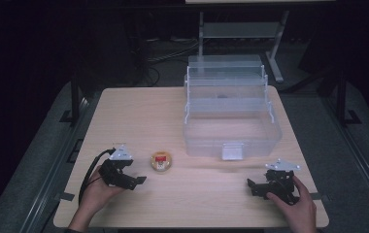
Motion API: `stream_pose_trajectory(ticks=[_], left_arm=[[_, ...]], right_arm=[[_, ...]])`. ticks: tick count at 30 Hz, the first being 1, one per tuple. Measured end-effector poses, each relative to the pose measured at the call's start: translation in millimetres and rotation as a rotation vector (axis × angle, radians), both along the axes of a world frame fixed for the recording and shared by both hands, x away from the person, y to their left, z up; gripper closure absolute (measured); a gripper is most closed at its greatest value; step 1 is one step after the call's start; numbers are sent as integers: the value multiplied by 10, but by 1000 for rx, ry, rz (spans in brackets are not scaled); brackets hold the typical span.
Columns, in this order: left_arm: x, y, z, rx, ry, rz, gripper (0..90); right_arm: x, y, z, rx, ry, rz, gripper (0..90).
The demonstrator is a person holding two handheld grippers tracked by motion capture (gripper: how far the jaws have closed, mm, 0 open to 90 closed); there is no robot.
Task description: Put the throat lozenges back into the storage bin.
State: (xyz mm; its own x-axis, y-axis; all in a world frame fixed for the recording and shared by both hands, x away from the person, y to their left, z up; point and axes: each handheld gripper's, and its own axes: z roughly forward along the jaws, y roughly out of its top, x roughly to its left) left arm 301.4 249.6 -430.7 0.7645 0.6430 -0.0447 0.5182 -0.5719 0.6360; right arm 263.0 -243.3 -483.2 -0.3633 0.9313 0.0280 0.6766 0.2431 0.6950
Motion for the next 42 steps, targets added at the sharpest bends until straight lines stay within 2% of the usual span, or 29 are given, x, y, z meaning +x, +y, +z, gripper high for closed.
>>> stream_pose_trajectory(ticks=[11, 21, 27, 42], left_arm=[[80, -32, 49, 1, 13, -3, 143], [142, -86, 105, -15, 25, -4, 145], [178, -143, 150, 8, 18, -17, 145], [287, -271, 234, 7, 21, -39, 145]], right_arm=[[0, 0, 0, 0, 0, 0, 0], [0, 0, 0, 0, 0, 0, 0], [0, 0, 0, 1, 0, 0, 0], [0, 0, 0, 1, 0, 0, 0]])
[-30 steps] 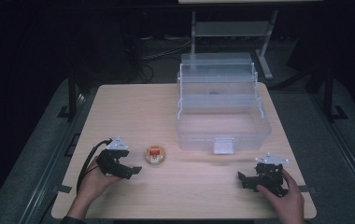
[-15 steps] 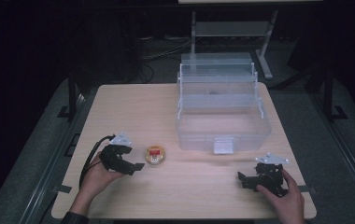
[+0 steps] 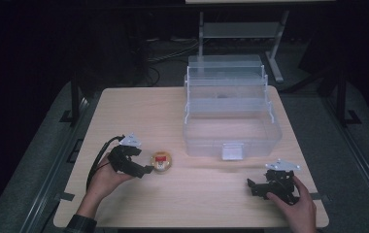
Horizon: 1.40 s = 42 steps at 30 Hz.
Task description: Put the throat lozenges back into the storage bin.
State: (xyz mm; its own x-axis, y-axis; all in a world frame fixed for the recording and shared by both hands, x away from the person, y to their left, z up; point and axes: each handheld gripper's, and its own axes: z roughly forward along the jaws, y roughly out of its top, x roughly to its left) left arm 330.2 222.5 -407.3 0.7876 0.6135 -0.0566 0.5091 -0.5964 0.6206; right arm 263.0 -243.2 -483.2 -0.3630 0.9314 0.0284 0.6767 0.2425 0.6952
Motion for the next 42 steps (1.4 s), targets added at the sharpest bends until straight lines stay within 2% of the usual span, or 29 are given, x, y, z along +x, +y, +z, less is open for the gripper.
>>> stream_pose_trajectory(ticks=[11, 23, 42], left_arm=[[93, -116, 63, 16, -8, -12, 145], [201, -228, 60, 32, 19, -21, 144], [358, -422, -26, 87, 63, -44, 143]], right_arm=[[0, 0, 0, 0, 0, 0, 0], [0, 0, 0, 0, 0, 0, 0], [0, 0, 0, 0, -1, 0, 0]])
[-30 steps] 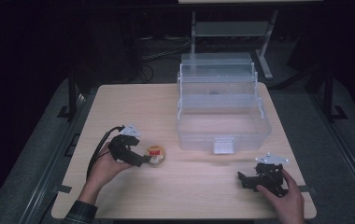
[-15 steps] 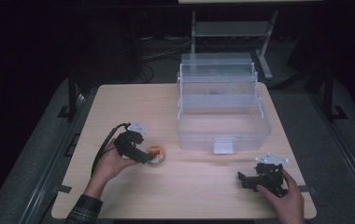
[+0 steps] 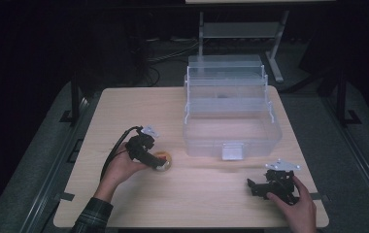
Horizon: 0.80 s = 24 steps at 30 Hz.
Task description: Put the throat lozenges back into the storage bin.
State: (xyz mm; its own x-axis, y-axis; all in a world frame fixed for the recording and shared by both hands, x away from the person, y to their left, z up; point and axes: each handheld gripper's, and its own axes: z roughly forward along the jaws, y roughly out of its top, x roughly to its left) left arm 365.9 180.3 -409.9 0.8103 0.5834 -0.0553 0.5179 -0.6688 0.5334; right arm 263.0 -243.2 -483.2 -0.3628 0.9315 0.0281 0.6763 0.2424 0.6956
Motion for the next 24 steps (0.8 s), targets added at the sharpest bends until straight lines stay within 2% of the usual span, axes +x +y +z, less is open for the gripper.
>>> stream_pose_trajectory(ticks=[10, 15, 24], left_arm=[[70, -95, -64, 24, 21, 1, 137], [92, -138, -120, 52, 33, -1, 131], [103, -181, -168, 84, 36, -8, 128]], right_arm=[[-2, 0, 0, 0, 0, 0, 0], [-2, 0, 0, 0, 0, 0, 0], [-3, 0, 0, 0, 0, 0, 0]])
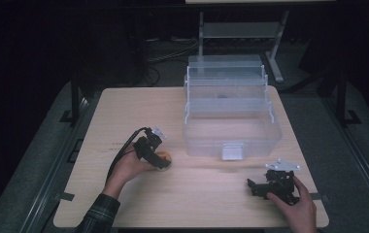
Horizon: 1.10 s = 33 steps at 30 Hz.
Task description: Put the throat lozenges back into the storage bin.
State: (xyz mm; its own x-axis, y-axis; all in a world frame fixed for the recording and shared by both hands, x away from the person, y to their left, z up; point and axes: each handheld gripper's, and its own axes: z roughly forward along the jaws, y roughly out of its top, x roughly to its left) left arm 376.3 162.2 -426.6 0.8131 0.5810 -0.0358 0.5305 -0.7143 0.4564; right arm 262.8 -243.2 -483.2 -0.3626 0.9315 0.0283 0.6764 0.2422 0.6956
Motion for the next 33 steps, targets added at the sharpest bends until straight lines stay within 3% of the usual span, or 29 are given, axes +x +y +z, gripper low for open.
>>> stream_pose_trajectory(ticks=[19, 33], left_arm=[[11, -100, -147, 76, 24, -8, 125], [18, -109, -213, 83, 40, -5, 140]], right_arm=[[-1, 0, 0, 1, 0, 0, 0], [-2, 0, -1, 1, 0, 0, 0]])
